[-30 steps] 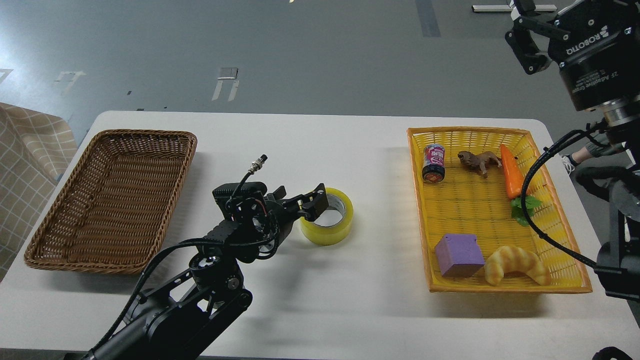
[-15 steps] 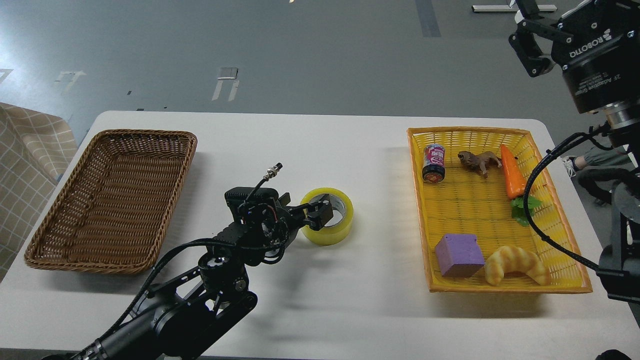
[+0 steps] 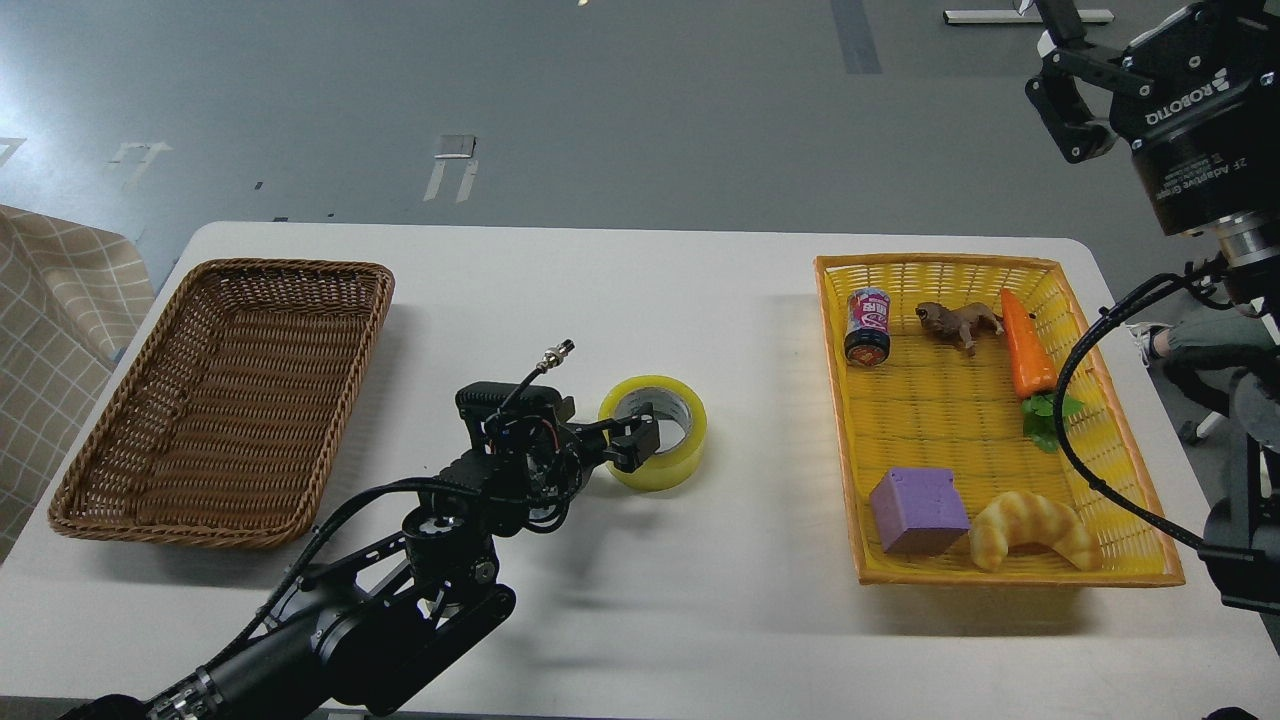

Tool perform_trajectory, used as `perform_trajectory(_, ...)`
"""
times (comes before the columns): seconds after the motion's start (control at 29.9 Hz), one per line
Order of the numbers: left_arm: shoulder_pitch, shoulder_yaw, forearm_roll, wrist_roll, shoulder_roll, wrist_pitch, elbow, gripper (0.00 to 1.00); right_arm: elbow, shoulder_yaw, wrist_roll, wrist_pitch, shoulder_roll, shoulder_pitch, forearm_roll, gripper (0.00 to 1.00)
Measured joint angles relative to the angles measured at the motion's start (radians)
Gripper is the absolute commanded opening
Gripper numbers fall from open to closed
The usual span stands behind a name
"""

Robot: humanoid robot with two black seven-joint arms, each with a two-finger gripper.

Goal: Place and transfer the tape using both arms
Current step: 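Close the left gripper on the tape roll rim and lift it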

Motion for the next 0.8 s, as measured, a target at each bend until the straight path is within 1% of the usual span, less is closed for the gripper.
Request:
perform_trajectory(0.17,-0.001,0.007,0.0,-0.002,0.001,0.0,0.002,0.97,-0.001,0.005,0.0,0.0,0.0,-0.002,0.0,1.0)
perform_trajectory(0.2,-0.001,0.015,0.0,-0.003,0.001,0.0,0.002,0.95,-0.001,0.006,0.0,0.0,0.0,-0.002,0.0,1.0)
perform_trajectory(0.23,-0.001,0.022,0.0,-0.003,0.002,0.0,0.002,0.88,-0.001,0.006,0.0,0.0,0.0,-0.002,0.0,1.0)
perform_trajectory(0.3,-0.001,0.031,0.0,-0.003,0.002,0.0,0.002,0.85,-0.001,0.006,0.0,0.0,0.0,-0.002,0.0,1.0)
perform_trajectory(0.37,-0.001,0.036,0.0,-0.004,0.006,0.001,0.002,0.77,-0.001,0.006,0.0,0.0,0.0,-0.002,0.0,1.0)
perform_trajectory(0.4,-0.002,0.042,0.0,-0.005,0.011,0.001,0.002,0.77,-0.001,0.006,0.0,0.0,0.0,-0.004,0.0,1.0)
perform_trajectory(0.5,-0.018,0.068,0.0,-0.01,0.038,0.001,0.006,0.66,0.0,0.014,0.0,0.0,-0.001,-0.01,0.0,1.0)
perform_trajectory(0.57,-0.028,0.081,0.0,-0.013,0.046,0.002,0.016,0.49,0.001,0.018,0.0,0.0,0.0,-0.014,0.001,1.0)
perform_trajectory(0.64,-0.035,0.084,0.0,-0.014,0.049,0.002,0.025,0.44,0.001,0.021,0.0,0.0,0.0,-0.018,0.001,1.0)
perform_trajectory(0.7,-0.04,0.085,0.0,-0.018,0.049,0.002,0.036,0.43,0.001,0.025,0.0,0.0,0.0,-0.021,0.001,1.0)
perform_trajectory(0.77,-0.04,0.085,0.0,-0.02,0.049,0.002,0.043,0.36,0.001,0.028,0.0,-0.001,0.0,-0.022,0.001,1.0)
perform_trajectory(0.8,-0.04,0.085,0.0,-0.02,0.049,0.002,0.044,0.3,0.001,0.028,0.0,-0.001,0.0,-0.023,0.001,1.0)
